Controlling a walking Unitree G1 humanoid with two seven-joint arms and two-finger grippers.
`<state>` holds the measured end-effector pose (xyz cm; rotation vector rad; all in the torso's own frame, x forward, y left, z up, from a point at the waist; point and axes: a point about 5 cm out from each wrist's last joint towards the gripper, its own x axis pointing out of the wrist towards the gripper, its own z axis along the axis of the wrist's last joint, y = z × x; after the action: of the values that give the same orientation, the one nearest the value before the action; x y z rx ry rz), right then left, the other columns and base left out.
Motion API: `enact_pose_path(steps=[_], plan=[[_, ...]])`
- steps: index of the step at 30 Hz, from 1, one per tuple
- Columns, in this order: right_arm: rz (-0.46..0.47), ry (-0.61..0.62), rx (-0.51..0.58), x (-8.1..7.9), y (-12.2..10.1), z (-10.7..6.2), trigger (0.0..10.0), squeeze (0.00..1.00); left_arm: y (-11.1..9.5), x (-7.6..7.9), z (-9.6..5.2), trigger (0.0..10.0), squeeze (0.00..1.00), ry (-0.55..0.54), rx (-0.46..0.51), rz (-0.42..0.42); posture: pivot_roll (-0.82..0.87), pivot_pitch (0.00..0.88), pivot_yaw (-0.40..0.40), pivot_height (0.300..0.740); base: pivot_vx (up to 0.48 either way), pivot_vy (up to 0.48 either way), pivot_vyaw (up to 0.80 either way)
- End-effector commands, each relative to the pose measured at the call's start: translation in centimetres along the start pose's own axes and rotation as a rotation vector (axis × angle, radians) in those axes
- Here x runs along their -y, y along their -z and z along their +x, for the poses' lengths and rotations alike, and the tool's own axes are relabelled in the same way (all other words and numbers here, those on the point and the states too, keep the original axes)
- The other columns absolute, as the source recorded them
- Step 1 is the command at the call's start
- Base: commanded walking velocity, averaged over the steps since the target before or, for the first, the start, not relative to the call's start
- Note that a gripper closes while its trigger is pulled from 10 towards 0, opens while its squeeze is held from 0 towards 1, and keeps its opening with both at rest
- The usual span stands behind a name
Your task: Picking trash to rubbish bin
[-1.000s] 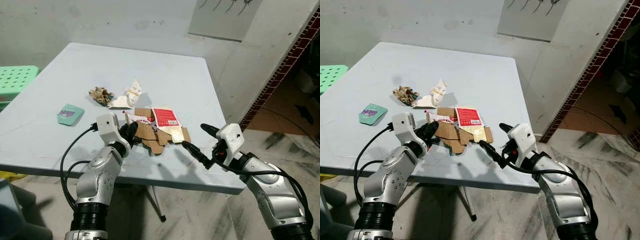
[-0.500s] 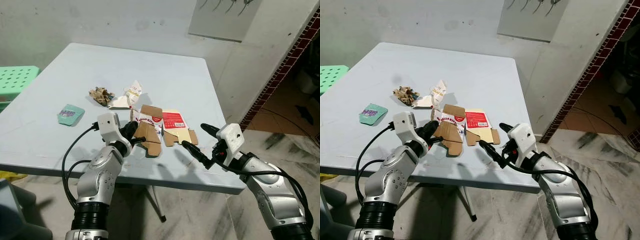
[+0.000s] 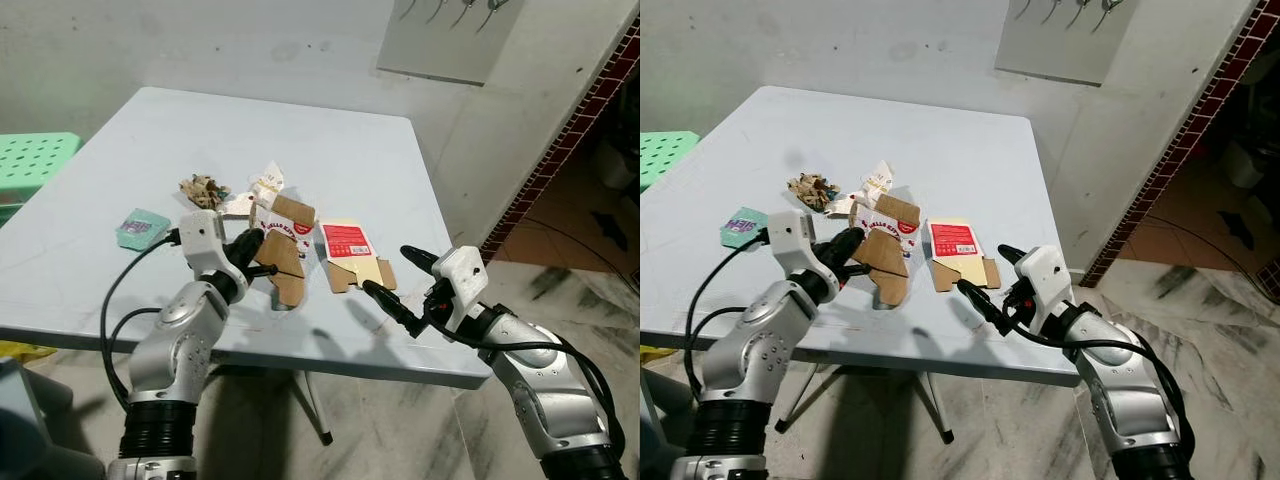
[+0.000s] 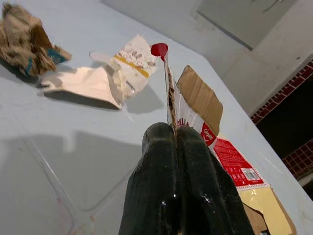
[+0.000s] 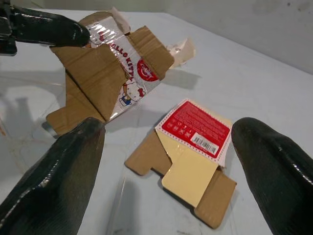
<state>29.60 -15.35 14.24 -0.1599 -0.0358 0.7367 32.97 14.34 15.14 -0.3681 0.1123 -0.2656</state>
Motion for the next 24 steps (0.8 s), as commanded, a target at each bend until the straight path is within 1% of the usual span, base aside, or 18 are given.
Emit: enact_pose_path(steps=[1,4,6,7,8,9,10,11,12,13,14,16,17,19,23,24], plan=[[-0.001,0.010,0.015,0.3,-0.2,0.0,10.0,0.00,-0.9,0.5,0.0,0.0,0.00,0.032,0.024,0.016,-0.01,0.012,-0.102,0.740,0.000,0.000,0.00],[0.001,0.010,0.022,0.4,-0.3,0.2,10.0,0.00,-2.0,0.3,0.0,0.0,0.00,0.045,0.051,0.035,-0.01,0.006,-0.105,0.740,0.000,0.000,0.00],[0.002,0.011,0.024,0.4,-0.4,0.3,10.0,0.00,-2.3,0.2,-0.1,0.0,0.00,0.042,0.056,0.041,0.00,0.005,-0.105,0.740,0.000,0.000,0.00],[0.002,0.012,0.026,0.4,-0.4,0.3,10.0,0.00,-2.7,0.2,-0.1,0.0,0.00,0.049,0.063,0.051,0.00,0.002,-0.106,0.740,0.000,0.000,0.00],[-0.001,0.017,0.030,0.5,-0.5,0.5,10.0,0.00,-3.5,-0.1,-0.1,0.0,0.00,0.059,0.080,0.077,0.00,0.001,-0.106,0.740,0.000,0.000,0.00],[-0.001,0.017,0.030,0.5,-0.5,0.5,10.0,0.00,-3.5,-0.1,-0.1,0.0,0.00,0.059,0.080,0.077,0.00,0.001,-0.106,0.740,0.000,0.000,0.00],[0.002,0.029,0.040,0.7,-0.6,0.6,10.0,0.00,-4.1,-0.2,-0.2,0.0,0.00,0.068,0.090,0.088,0.00,0.000,-0.105,0.740,0.000,0.000,0.00],[0.000,0.041,0.045,0.8,-0.6,0.6,10.0,0.00,-4.4,-0.4,-0.2,0.0,0.00,0.066,0.093,0.112,0.00,0.000,-0.103,0.740,0.000,0.000,0.00],[-0.001,0.043,0.045,0.9,-0.6,0.6,10.0,0.00,-4.5,-0.4,-0.2,0.0,0.00,0.064,0.093,0.118,0.00,0.000,-0.103,0.740,0.000,0.000,0.00],[0.004,0.056,0.053,1.0,-0.7,0.7,10.0,0.00,-4.7,-0.6,-0.2,4.9,0.00,0.057,0.090,0.137,0.00,0.000,-0.101,0.740,0.000,0.000,0.00],[0.008,0.065,0.058,1.1,-0.8,0.7,10.0,0.00,-4.8,-0.7,-0.1,10.0,0.00,0.052,0.087,0.149,0.00,0.000,-0.099,0.740,0.000,0.000,0.00],[0.012,0.084,0.069,1.2,-0.9,0.8,10.0,0.00,-5.1,-0.9,-0.1,10.0,0.00,0.044,0.082,0.196,0.00,0.000,-0.099,0.740,0.000,0.000,0.00],[0.015,0.101,0.079,1.3,-1.0,0.8,10.0,0.00,-5.3,-1.0,-0.1,10.0,0.00,0.036,0.091,0.202,0.01,0.000,-0.095,0.740,0.000,0.000,0.00],[0.025,0.158,0.105,1.8,-1.2,0.9,10.0,0.00,-5.9,-1.1,-0.1,10.0,0.00,0.010,0.124,0.211,0.01,0.000,-0.093,0.740,0.000,0.000,0.00],[0.043,0.282,0.171,2.7,-1.9,0.9,10.0,0.00,-6.6,-1.0,-0.1,10.0,0.00,-0.035,0.187,0.286,0.01,0.000,-0.087,0.740,0.000,0.000,0.00],[0.065,0.330,0.200,3.0,-2.1,0.9,10.0,0.00,-6.7,-0.9,0.0,10.0,0.00,-0.056,0.212,0.302,0.01,0.000,-0.083,0.740,0.000,0.000,0.00]])
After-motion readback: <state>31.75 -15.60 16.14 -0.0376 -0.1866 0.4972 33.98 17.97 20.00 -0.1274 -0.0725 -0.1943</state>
